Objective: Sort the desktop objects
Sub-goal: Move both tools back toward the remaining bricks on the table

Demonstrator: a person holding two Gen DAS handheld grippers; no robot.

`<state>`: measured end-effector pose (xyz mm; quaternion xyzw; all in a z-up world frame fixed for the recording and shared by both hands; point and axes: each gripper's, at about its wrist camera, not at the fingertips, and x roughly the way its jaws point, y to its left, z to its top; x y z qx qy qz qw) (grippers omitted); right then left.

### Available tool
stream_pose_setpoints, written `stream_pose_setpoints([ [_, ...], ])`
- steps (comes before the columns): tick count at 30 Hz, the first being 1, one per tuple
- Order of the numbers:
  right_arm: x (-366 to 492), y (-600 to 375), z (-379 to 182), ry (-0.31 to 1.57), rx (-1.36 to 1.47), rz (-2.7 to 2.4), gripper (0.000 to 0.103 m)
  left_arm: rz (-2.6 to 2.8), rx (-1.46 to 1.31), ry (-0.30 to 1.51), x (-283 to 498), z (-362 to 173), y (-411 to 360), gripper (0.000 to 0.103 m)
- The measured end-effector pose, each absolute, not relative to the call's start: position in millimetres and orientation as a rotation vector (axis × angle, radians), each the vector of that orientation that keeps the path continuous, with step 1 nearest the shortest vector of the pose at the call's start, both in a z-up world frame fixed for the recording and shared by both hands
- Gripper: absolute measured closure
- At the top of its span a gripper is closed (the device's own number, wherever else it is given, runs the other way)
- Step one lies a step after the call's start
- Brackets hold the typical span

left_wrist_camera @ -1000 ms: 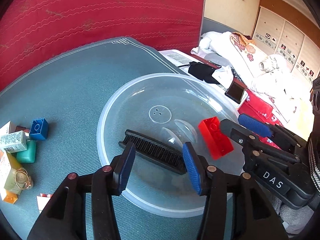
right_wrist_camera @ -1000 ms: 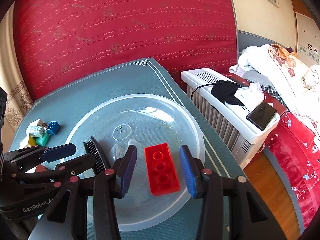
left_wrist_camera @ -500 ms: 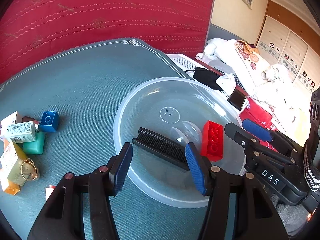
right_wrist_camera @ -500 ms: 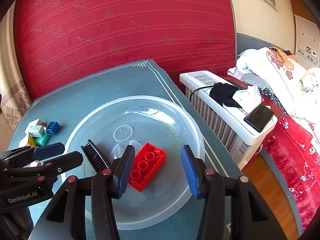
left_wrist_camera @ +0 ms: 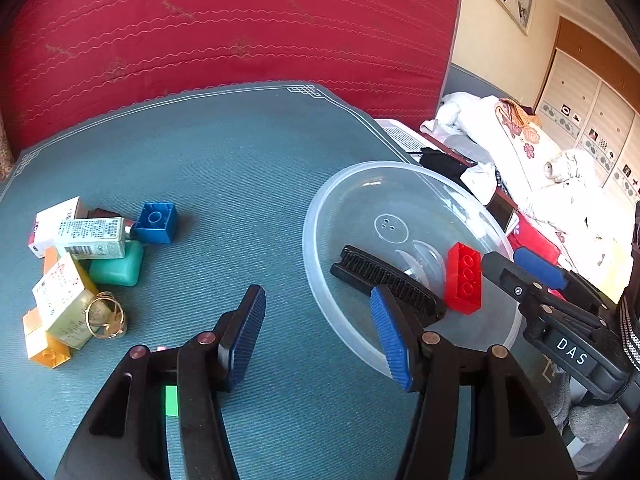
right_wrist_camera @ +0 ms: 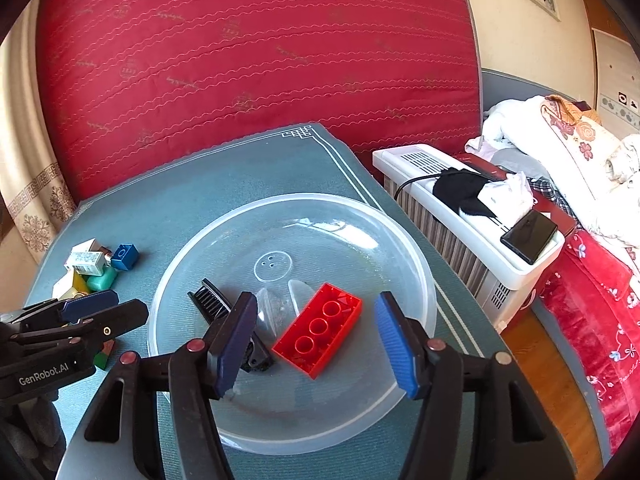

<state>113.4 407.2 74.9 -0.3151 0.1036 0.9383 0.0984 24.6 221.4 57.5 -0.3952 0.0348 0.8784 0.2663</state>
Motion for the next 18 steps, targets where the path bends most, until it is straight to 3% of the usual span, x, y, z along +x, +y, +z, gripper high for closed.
stream_pose_setpoints([
  [18, 100, 335, 76, 0.308, -0.983, 2.885, 0.037, 2.583, -1.049, -0.057, 13, 65, 108, 0.044],
])
